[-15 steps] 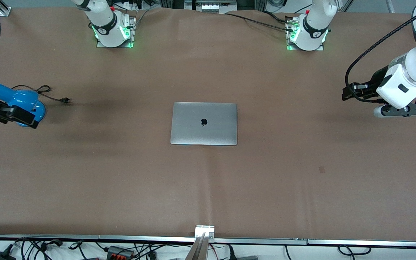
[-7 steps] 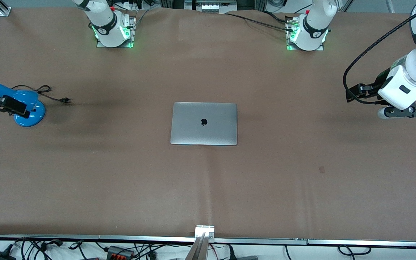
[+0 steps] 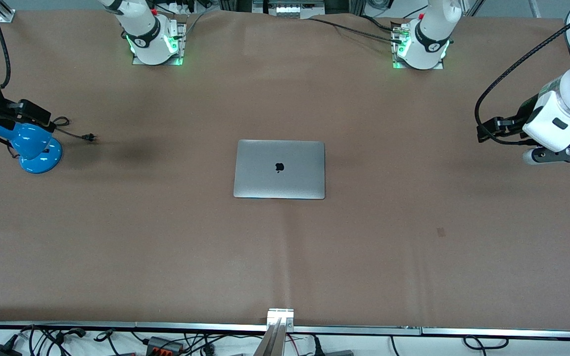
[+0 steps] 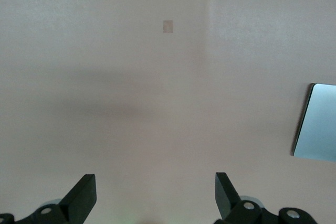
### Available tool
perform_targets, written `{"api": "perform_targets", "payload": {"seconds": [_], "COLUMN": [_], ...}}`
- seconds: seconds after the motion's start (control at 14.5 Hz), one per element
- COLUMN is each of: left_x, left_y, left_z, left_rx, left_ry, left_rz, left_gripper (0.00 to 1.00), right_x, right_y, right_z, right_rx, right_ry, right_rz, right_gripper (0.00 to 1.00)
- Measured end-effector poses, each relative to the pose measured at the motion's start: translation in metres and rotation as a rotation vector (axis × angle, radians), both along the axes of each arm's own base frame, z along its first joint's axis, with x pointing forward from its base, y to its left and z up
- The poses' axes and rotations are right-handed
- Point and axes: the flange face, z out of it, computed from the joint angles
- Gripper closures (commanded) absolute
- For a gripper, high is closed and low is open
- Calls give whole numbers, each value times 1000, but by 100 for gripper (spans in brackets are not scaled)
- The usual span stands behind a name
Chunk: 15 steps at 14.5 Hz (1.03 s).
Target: Close laptop with both arms from behind
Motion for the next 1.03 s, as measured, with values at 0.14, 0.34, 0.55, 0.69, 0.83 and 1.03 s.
{"api": "perform_targets", "payload": {"seconds": [0.14,0.34,0.55,0.69,0.83,1.03], "left_x": [0,1,1,1,1,1], "left_y": [0,0,0,0,0,-1], "left_z": [0,0,1,1,1,1], "left_rx": [-3,-4,-5,-5,-5,-5], "left_ry": [-1,-4,-8,-11,-11,-12], "left_rz": [1,2,1,1,1,0], "left_gripper": [0,0,0,0,0,0], "right_x": [-1,0,0,0,0,0], "right_y": [0,0,0,0,0,0], "right_z": [1,1,1,1,1,1], "right_rx": [-1,-1,-1,-1,-1,-1], "right_ry": [-10,-15,-15,-15,-15,-14], "right_rz": [2,4,4,4,5,7], "right_gripper": [0,0,0,0,0,0]}}
